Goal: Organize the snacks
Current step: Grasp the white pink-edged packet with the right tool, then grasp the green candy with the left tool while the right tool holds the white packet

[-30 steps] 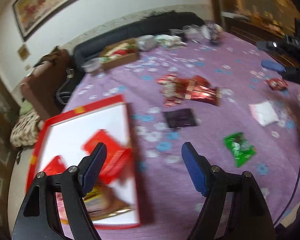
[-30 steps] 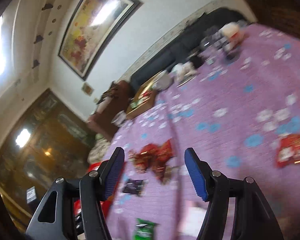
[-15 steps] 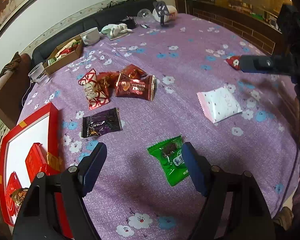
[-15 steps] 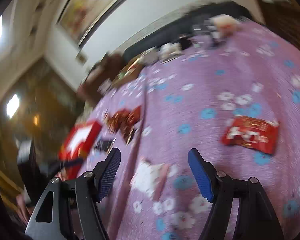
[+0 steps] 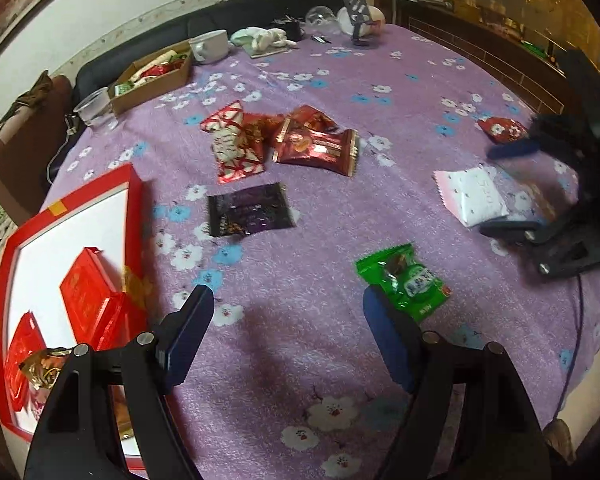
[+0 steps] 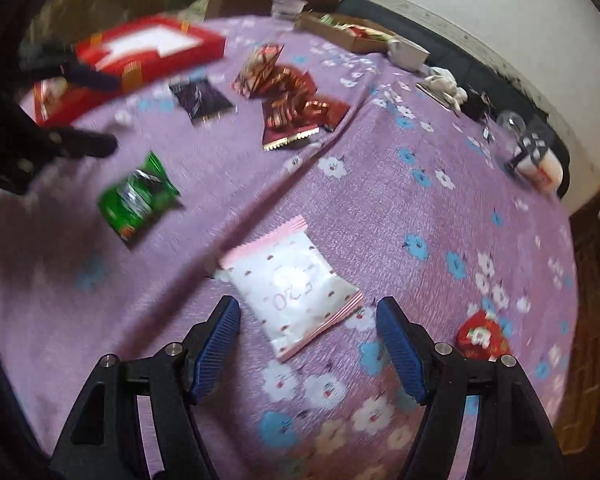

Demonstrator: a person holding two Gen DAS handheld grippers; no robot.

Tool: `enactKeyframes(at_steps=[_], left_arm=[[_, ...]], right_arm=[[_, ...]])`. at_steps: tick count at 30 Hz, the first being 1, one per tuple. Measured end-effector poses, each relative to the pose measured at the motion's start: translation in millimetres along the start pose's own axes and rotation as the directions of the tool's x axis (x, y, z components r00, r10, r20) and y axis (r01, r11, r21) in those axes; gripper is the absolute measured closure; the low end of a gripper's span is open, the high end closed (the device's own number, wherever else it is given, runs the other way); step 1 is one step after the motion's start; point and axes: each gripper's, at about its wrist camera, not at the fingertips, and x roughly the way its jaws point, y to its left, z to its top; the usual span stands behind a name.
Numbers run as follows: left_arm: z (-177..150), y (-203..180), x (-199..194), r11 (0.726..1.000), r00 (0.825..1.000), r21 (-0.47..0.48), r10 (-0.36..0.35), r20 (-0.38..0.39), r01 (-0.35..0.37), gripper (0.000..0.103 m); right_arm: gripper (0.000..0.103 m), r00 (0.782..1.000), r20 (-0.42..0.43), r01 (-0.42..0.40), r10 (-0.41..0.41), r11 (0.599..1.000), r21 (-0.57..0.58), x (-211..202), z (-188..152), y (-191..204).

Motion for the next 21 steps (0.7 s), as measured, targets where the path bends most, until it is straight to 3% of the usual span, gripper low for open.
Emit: enactKeyframes(at_steps=[3, 8, 10, 12, 13, 17, 21], left_arm=[[0, -5, 0, 0.999, 0.999, 0.004, -0.035, -0.012, 0.035, 0.026], [1, -10, 0, 0.996, 0.995, -0.016, -0.093, -0.037, 0.092, 0.026], [1, -11, 0, 0.994, 0.994, -0.025, -0.104, -0.044, 0.103, 0.026], [2, -12, 2, 0.992, 0.991, -0.036, -0.119, -0.054, 0.117, 0.026], [2, -13, 3, 0.991, 0.99, -0.044, -0.131, -0.059, 0.129, 0.026], [4, -23, 7, 0.985, 0.982, -0.055, -0.171, -0.077, 0.167, 0.026], [7, -39, 12, 0.988, 0.984, -0.022, -0.157, -0.08, 0.156, 0.026]], right_arm=[[0.018, 0.999, 0.001, -0.045, 0.045, 0.999, 0.011, 9, 8, -13], [0.02, 0.975, 0.005, -0.22, 0.222, 0.962, 0.161, 27, 13, -43], [0.028, 0.977, 0.016, -0.211, 0.212, 0.961, 0.177, 24, 11, -42], [0.053, 0.98, 0.037, -0.2, 0.197, 0.956, 0.216, 18, 9, -42], [0.057, 0.981, 0.045, -0.195, 0.19, 0.952, 0.236, 16, 8, -42], [0.058, 0.986, 0.079, -0.166, 0.149, 0.937, 0.306, 9, -1, -37], [0.059, 0.987, 0.128, -0.134, 0.093, 0.921, 0.365, 8, -7, -35]])
